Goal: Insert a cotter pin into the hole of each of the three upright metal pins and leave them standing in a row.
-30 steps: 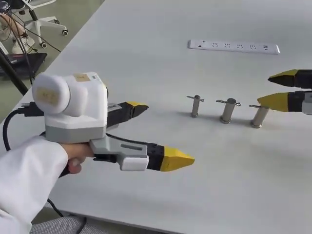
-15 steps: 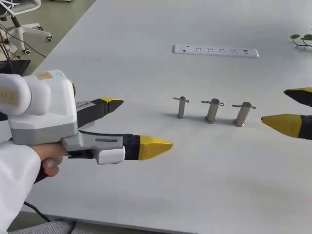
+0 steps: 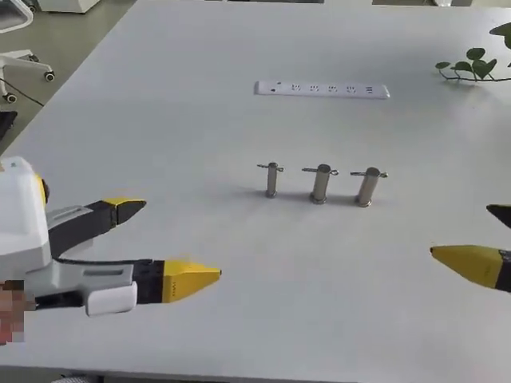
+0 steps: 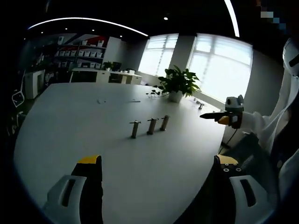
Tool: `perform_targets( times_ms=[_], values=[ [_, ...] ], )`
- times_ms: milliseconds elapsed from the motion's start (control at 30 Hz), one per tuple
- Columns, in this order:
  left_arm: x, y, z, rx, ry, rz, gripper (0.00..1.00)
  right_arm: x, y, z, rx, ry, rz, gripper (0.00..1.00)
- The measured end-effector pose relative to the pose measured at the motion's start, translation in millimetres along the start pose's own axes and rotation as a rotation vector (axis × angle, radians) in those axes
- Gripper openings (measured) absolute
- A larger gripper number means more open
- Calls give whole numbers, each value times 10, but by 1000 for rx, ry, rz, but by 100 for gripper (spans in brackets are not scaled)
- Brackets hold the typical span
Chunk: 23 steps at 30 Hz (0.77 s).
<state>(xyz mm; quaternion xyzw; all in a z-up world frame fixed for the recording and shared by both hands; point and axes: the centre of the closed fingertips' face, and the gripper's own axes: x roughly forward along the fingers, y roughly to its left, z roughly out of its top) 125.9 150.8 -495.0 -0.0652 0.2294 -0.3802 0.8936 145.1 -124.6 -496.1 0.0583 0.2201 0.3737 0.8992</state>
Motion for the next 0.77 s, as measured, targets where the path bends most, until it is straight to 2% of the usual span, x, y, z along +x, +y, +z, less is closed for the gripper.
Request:
perform_targets(
  times_ms=[133,267,533,600,633,767],
  values=[
    [-26,0,-64,-20,11,4,99,-32,20,-153,43,24,-15,97],
    [-25,19,-130,-43,24,5,99,-26,15,-197,119,1,-39,98],
    [10,38,-206,-75,44,7,99,14,10,-219,123,23,-60,98],
    [21,48,-230,-76,56,2,99,39,10,-161,159,-15,-55,98],
    [22,50,-235,-76,59,2,99,43,4,-157,164,-18,-57,98],
    [19,69,-249,-83,68,4,99,66,6,-173,135,9,-67,98]
  ],
)
